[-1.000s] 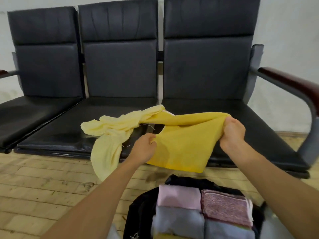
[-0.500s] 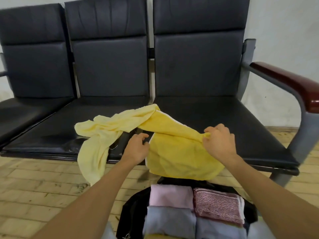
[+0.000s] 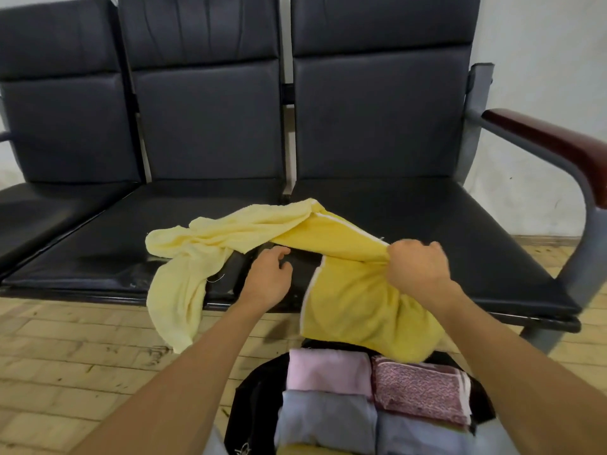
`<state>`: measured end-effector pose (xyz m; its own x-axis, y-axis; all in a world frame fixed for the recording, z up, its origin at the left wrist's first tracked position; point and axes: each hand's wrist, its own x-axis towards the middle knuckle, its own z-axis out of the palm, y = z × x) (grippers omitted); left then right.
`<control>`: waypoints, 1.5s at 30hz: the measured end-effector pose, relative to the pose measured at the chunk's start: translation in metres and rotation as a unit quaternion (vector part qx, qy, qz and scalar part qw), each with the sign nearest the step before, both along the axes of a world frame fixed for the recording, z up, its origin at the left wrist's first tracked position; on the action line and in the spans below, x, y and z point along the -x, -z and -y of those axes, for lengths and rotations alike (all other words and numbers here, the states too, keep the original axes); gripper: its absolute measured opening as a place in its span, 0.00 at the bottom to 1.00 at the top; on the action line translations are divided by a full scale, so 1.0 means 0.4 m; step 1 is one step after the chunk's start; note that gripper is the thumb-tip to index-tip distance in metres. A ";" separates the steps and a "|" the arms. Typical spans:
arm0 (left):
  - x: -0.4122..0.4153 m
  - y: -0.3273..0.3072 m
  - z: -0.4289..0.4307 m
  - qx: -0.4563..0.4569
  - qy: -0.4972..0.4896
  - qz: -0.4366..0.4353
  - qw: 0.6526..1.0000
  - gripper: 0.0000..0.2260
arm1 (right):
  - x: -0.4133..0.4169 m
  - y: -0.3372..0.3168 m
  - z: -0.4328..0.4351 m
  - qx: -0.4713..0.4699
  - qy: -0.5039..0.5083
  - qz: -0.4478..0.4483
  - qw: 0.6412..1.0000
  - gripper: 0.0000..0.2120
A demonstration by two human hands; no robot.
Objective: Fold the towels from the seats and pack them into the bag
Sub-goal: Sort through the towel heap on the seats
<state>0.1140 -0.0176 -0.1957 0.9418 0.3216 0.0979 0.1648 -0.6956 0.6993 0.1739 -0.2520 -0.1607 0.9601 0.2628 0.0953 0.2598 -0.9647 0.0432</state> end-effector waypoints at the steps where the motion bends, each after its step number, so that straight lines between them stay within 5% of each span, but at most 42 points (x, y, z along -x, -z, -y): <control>1: 0.001 -0.001 -0.004 0.004 0.001 -0.001 1.000 0.18 | -0.002 -0.010 0.020 -0.008 0.029 -0.016 0.999 0.10; 5: -0.001 -0.005 -0.013 0.019 -0.001 0.003 1.000 0.19 | 0.000 -0.015 0.037 0.017 0.023 -0.027 0.999 0.16; 9: -0.005 -0.004 -0.018 0.019 -0.017 0.012 1.000 0.19 | 0.015 0.025 -0.018 -0.146 -0.057 -0.056 0.986 0.28; 18: -0.018 0.004 0.018 -0.079 0.083 0.036 0.993 0.17 | -0.003 0.036 -0.003 -0.056 -0.049 -0.040 0.996 0.18; 24: -0.052 0.025 0.064 -0.203 0.161 -0.034 0.965 0.20 | 0.008 0.026 0.073 -0.112 -0.090 -0.058 0.988 0.14; 32: -0.095 0.023 0.088 -0.196 0.098 -0.026 0.975 0.21 | 0.020 0.007 0.160 -0.228 -0.021 -0.074 0.971 0.11; 36: -0.121 0.022 0.081 -0.123 0.018 -0.037 0.992 0.20 | 0.020 -0.008 0.216 -0.385 0.116 0.005 0.916 0.12; 39: -0.131 0.024 0.076 -0.116 -0.033 -0.054 0.991 0.20 | -0.007 -0.014 0.273 -0.523 0.233 0.043 0.819 0.14; 41: -0.132 0.025 0.079 -0.137 -0.030 -0.061 0.988 0.21 | -0.017 -0.016 0.296 -0.592 0.256 0.025 0.763 0.14; 45: -0.114 0.012 0.124 -0.193 -0.021 -0.063 0.979 0.21 | -0.015 -0.008 0.289 -0.645 0.229 -0.060 0.726 0.11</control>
<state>0.1596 -0.0670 -0.2005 0.9412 0.3217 0.1028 0.2666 -0.8946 0.3585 0.1799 -0.3674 -0.1573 0.9406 -0.3201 -0.1135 -0.1744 -0.1685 -0.9702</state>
